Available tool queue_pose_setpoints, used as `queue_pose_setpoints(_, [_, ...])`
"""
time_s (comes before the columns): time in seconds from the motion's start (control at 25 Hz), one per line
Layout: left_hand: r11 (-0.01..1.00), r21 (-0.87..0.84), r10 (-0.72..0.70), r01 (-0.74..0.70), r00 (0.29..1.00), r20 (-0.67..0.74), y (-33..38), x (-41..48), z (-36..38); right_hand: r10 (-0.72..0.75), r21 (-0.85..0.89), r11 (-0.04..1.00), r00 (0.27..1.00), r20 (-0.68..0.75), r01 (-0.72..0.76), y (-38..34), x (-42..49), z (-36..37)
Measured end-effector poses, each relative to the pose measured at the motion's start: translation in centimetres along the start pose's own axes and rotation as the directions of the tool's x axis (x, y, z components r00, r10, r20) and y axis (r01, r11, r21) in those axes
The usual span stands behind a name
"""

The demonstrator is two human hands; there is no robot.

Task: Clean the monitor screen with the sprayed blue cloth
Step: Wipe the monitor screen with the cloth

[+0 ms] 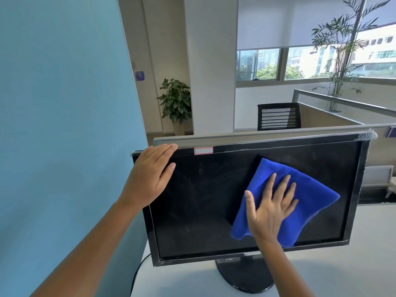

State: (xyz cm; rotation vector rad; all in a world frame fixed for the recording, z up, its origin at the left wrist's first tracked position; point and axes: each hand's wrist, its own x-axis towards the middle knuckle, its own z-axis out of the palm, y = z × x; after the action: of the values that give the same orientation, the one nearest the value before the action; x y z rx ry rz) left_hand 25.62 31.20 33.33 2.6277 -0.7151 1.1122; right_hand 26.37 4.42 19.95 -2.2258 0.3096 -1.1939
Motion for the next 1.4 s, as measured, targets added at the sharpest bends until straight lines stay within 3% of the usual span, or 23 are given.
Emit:
queue_pose_setpoints(0.28, [0.999, -0.030, -0.034, 0.034, 0.999, 0.002, 0.0, -0.1, 0.1, -0.022, 0.023, 1.000, 0.998, 0.063, 0.020, -3.2, -1.4, 2.5])
queue_pose_setpoints(0.4, [0.998, -0.052, -0.039, 0.039, 0.999, -0.003, 0.1, 0.0, 0.1, -0.216, -0.022, 0.975, 0.968, 0.125, 0.221, -5.0, -3.6, 3.5])
queue_pose_setpoints(0.56, [0.996, -0.079, -0.045, 0.044, 0.999, -0.010, 0.1, 0.1, -0.2, -0.531, -0.060, 0.836, 0.832, 0.162, 0.546, -5.8, -5.4, 4.6])
queue_pose_setpoints(0.64, [0.996, -0.078, -0.041, 0.040, 0.999, -0.003, 0.2, 0.1, -0.3, -0.581, -0.015, 0.808, 0.800, 0.151, 0.589, -5.3, -4.1, 3.9])
queue_pose_setpoints(0.72, [0.997, -0.068, -0.047, 0.046, 0.999, -0.001, 0.3, 0.1, -0.3, -0.519, -0.004, 0.852, 0.845, 0.129, 0.524, -4.3, -1.7, 2.7])
queue_pose_setpoints(0.84, [0.995, -0.068, -0.075, 0.075, 0.997, -0.001, 0.4, 0.2, -0.2, -0.335, -0.124, 0.931, 0.938, 0.087, 0.343, -1.2, 3.0, 0.7])
queue_pose_setpoints(1.0, [0.992, -0.080, -0.093, 0.093, 0.996, 0.008, 0.4, 0.4, -0.2, -0.163, -0.235, 0.958, 0.986, 0.037, 0.167, 4.7, 8.3, -2.3])
queue_pose_setpoints(1.2, [0.988, -0.106, -0.108, 0.108, 0.994, 0.007, 0.5, 0.4, -0.3, 0.161, -0.147, 0.974, 0.984, -0.076, -0.171, 9.8, 11.1, -4.3])
queue_pose_setpoints(1.4, [0.977, -0.160, -0.144, 0.143, 0.990, 0.005, 0.8, 0.5, -0.6, 0.204, 0.018, 0.979, 0.976, -0.081, -0.203, 5.2, 9.2, -2.0])
